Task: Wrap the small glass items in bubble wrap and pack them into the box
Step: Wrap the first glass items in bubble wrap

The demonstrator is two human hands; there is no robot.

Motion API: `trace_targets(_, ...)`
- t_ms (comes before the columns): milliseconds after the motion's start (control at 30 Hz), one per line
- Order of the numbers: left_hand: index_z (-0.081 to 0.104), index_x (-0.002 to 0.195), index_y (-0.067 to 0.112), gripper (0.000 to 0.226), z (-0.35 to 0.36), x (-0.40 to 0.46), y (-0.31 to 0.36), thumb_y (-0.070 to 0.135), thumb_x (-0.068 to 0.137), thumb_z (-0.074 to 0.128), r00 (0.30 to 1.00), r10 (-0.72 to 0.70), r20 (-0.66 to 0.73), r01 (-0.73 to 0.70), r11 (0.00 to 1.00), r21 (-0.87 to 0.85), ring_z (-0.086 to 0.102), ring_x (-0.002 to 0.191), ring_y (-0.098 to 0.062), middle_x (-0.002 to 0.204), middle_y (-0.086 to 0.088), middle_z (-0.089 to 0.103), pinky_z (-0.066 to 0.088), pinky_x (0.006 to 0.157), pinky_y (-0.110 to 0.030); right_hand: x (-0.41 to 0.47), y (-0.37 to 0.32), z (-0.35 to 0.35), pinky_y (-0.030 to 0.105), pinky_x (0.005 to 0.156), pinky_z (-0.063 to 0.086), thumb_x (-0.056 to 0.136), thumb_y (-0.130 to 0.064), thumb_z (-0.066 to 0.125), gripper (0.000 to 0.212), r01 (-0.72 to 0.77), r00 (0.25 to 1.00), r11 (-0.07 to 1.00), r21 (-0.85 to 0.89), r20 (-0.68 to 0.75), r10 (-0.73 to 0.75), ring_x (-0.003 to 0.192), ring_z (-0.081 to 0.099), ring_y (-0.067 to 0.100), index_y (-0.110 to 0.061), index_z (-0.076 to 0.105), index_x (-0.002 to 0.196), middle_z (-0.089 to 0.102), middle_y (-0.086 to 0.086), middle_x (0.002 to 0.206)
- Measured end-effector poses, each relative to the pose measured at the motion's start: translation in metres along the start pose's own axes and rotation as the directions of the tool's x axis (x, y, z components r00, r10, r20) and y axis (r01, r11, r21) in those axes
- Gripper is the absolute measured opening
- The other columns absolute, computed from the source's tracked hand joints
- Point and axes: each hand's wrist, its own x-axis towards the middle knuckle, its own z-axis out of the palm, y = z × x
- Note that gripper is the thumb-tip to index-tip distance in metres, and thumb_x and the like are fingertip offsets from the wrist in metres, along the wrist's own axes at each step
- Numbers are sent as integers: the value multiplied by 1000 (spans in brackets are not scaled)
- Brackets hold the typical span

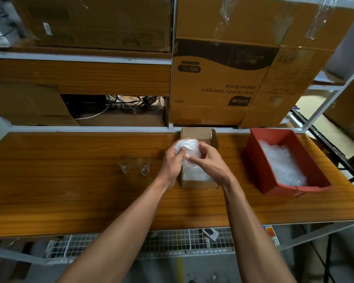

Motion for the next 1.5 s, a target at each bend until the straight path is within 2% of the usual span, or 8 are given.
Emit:
trace_targets(333,16,168,26,54,-9,-11,-2,27,117,32,991,-11,131,1,997,76,51,122,17,137,27,48,44,97,-7,14,11,45,14,61,41,92,-11,76,8,204,832,744,-637,-287,-474,72,52,5,-13,68,94,58,-1,86)
trace_targets(500,6,170,26,62,-33,-8,1,38,116,34,992,-6,125,-3,997,74,46,131,3,155,9,41,40,107,-17,10,6,57,27,78,63,97,-11,72,35,269,911,848,-456,-167,-378,94,72,8,-12,63,130,73,-2,106)
trace_targets(667,13,168,41,76,-65,-4,-4,76,101,25,991,-42,129,25,991,130,20,160,-15,176,10,12,16,130,-55,10,-7,59,29,94,61,108,-19,58,46,95,994,976,-196,-37,-105,106,75,11,-21,50,154,79,-1,107)
trace_targets(800,12,169,33,66,-75,-11,9,63,110,10,989,-54,139,39,994,107,22,149,-1,176,8,12,15,124,-35,22,-10,77,26,77,59,100,-16,69,44,189,971,905,-381,-68,-231,88,72,11,-32,63,141,72,-6,91)
trace_targets(1000,13,169,35,68,-106,-3,0,66,108,17,978,-64,198,49,996,78,26,156,-11,175,5,18,22,128,-44,36,-10,101,34,82,59,93,-19,74,21,202,964,870,-450,-66,-258,93,62,10,-28,67,111,61,-7,107)
trace_targets(1167,55,147,31,43,-125,0,-6,43,107,58,983,-37,179,22,996,84,64,125,-8,135,9,69,52,105,-33,42,-7,113,48,85,61,96,-22,72,15,120,974,964,-236,-158,-160,96,67,20,-29,67,108,68,-4,108)
trace_targets(1400,59,136,34,39,-144,22,-16,32,99,72,998,-52,21,51,998,34,72,115,-20,130,2,69,63,92,-41,62,0,111,53,99,59,102,-12,66,21,-51,997,986,159,-56,60,110,72,28,-16,64,122,69,11,124)
trace_targets(1500,62,132,42,41,-150,35,-13,46,93,76,998,-39,-42,46,981,186,76,105,-16,125,4,73,64,85,-40,77,3,101,49,105,56,98,-21,74,41,-45,998,993,109,39,41,119,68,25,-35,61,135,65,6,132)
